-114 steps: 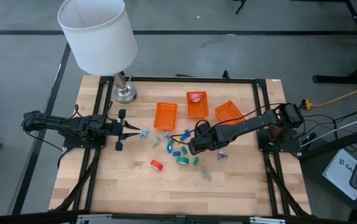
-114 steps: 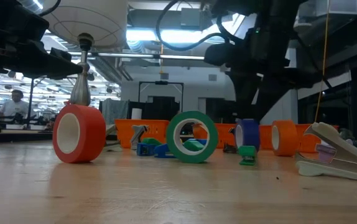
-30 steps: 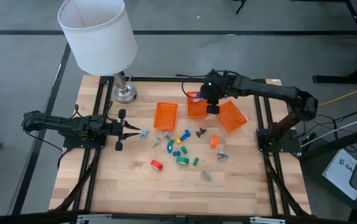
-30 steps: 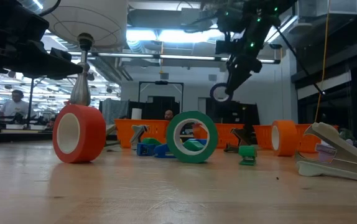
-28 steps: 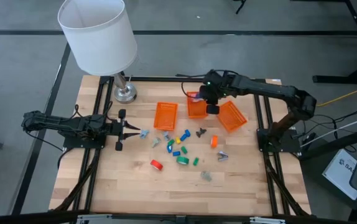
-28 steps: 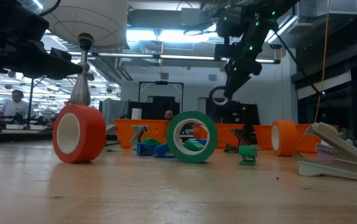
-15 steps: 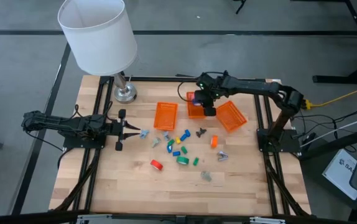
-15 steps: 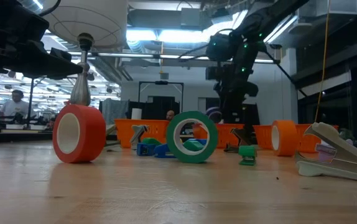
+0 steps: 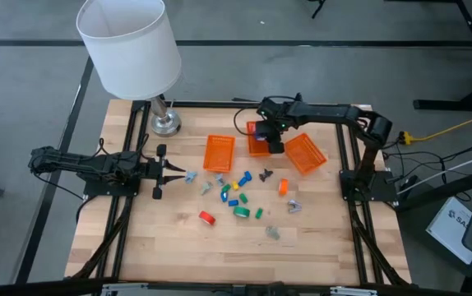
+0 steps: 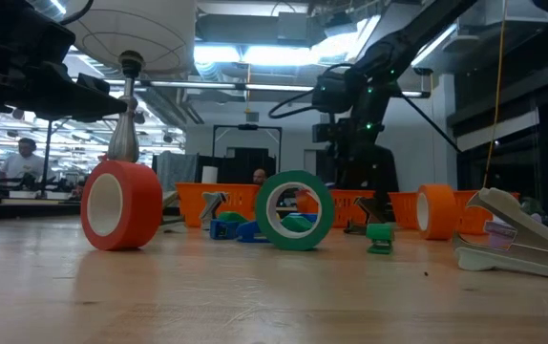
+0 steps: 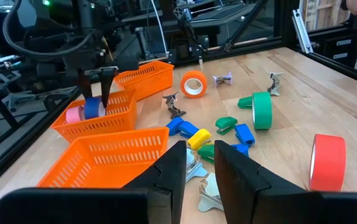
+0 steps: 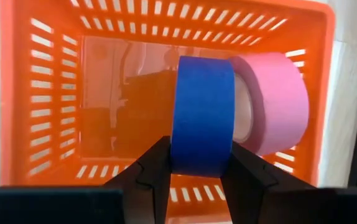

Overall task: Pick and place Stapler, Stapler remover, tape
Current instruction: Put the blue adhesive tape into the middle orange bin

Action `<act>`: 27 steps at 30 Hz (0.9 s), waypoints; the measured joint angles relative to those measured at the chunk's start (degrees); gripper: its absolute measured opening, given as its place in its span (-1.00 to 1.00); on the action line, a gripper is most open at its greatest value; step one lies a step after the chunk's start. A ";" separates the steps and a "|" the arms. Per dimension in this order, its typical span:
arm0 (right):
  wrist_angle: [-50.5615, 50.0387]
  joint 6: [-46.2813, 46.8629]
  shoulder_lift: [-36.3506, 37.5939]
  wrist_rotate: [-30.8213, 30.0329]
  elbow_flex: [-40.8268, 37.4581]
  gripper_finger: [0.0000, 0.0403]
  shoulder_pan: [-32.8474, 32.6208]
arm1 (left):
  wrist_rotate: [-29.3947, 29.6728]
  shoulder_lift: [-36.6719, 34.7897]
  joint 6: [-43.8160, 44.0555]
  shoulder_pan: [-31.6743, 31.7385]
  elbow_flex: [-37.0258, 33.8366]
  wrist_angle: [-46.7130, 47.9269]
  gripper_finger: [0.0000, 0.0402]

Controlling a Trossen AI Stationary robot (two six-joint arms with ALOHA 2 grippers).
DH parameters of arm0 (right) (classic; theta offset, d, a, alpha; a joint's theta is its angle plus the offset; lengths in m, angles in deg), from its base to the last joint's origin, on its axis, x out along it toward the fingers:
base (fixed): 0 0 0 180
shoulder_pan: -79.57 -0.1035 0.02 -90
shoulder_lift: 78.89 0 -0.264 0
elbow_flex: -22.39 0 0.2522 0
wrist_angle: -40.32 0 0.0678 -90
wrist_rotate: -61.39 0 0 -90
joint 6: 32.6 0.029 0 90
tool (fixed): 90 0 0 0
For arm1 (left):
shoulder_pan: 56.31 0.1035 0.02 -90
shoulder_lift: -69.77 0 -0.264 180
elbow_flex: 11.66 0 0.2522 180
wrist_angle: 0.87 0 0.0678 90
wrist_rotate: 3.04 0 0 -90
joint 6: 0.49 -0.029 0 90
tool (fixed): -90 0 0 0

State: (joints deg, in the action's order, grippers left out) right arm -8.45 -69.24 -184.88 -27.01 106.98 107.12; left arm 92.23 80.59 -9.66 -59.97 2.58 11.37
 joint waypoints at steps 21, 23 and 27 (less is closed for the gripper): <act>2.08 0.41 -0.81 -2.64 0.00 -0.09 -0.02 | -0.01 -0.01 0.00 0.00 0.01 0.00 -0.61; 2.06 0.42 -0.81 -2.70 0.00 -0.03 -0.02 | 0.01 0.01 0.00 0.01 0.01 0.00 -0.61; 0.90 0.64 -0.81 -4.98 0.55 0.04 -0.02 | 0.00 0.00 0.00 0.01 0.00 0.00 -0.61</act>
State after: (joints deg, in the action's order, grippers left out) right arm -7.56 -68.60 -185.69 -31.99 107.53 107.10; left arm 92.23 80.59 -9.66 -59.96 2.58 11.37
